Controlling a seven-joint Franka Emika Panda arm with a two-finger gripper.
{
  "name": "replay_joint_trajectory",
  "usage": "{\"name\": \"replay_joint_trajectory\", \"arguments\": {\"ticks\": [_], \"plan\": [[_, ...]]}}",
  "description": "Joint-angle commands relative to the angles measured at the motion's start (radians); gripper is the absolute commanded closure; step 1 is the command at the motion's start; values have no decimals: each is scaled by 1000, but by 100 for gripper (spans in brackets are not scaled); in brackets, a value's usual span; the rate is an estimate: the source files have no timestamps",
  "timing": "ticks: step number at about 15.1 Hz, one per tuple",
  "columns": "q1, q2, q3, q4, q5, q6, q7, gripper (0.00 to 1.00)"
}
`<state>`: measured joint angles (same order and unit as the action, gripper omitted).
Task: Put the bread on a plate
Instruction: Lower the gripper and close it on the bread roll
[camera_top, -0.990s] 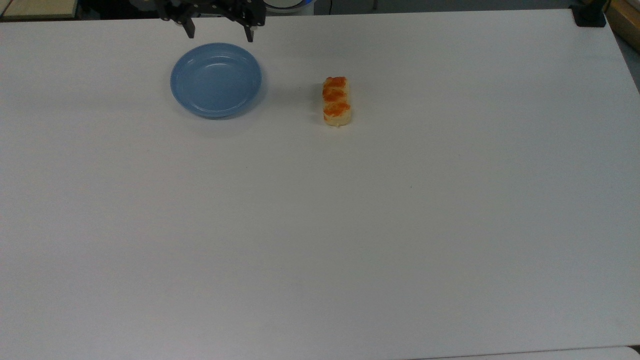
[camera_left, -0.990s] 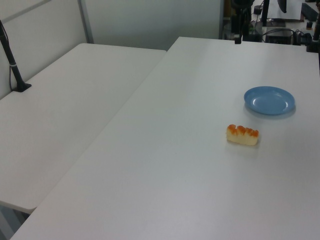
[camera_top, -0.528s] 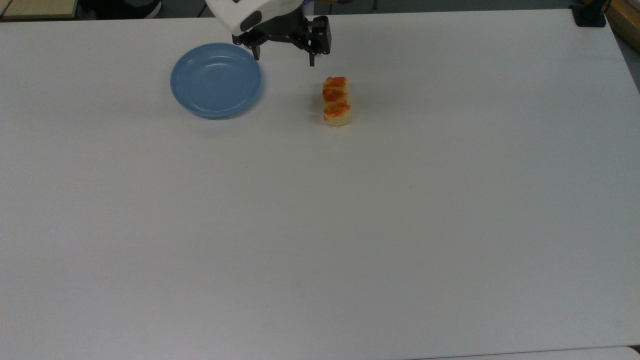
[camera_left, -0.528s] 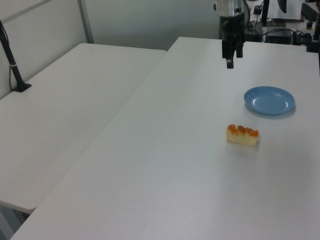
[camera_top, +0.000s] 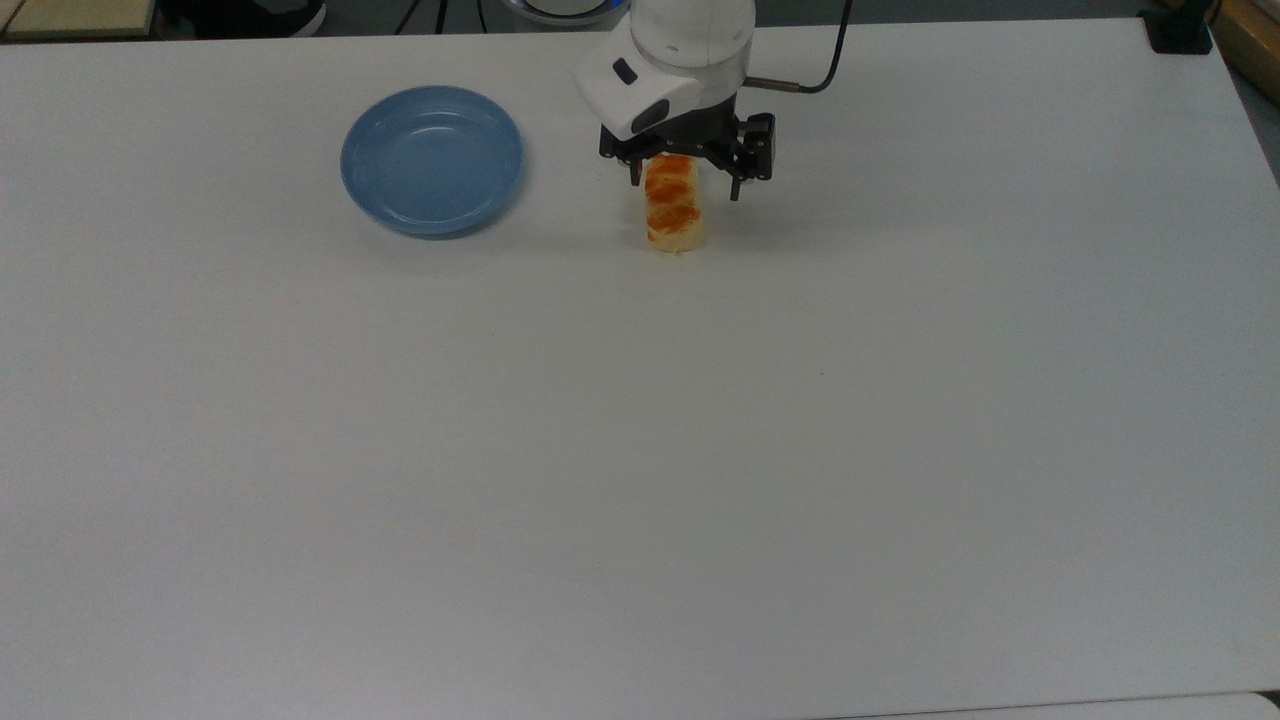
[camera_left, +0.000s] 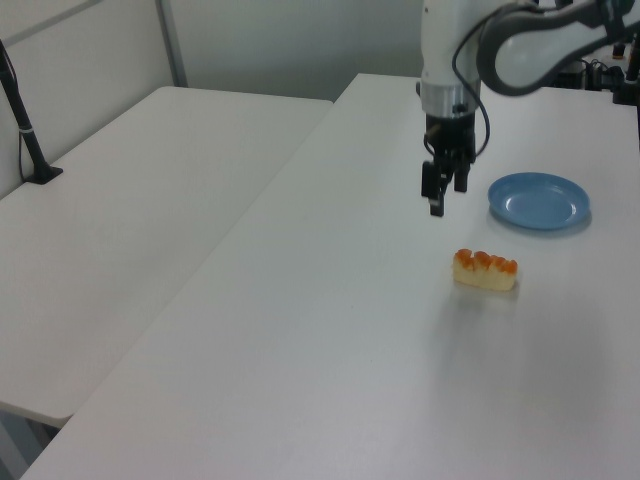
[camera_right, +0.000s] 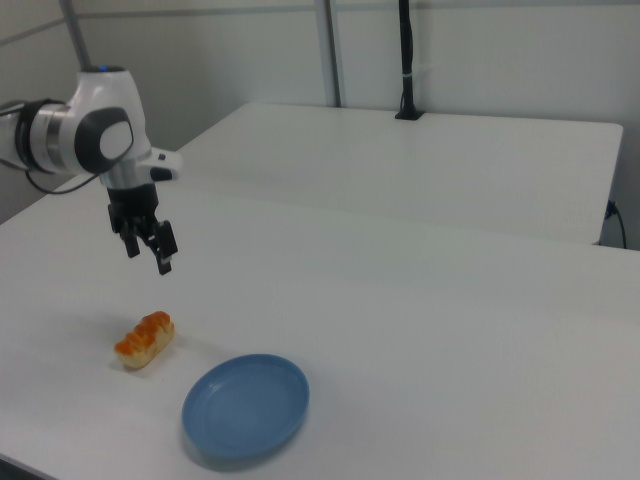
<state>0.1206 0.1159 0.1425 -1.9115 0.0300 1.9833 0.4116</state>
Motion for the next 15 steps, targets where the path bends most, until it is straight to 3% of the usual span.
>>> {"name": "replay_joint_trajectory", "arguments": {"ticks": [1,9,11,15], "plan": [[-26,-15,15,-76,-13,45,-34,0],[-24,-10,19,-207,-65,111,-111,0],[-24,-2,41,-247,-76,172,-108,0],[-21,11,51,-261,-96,195,-100,0]]}}
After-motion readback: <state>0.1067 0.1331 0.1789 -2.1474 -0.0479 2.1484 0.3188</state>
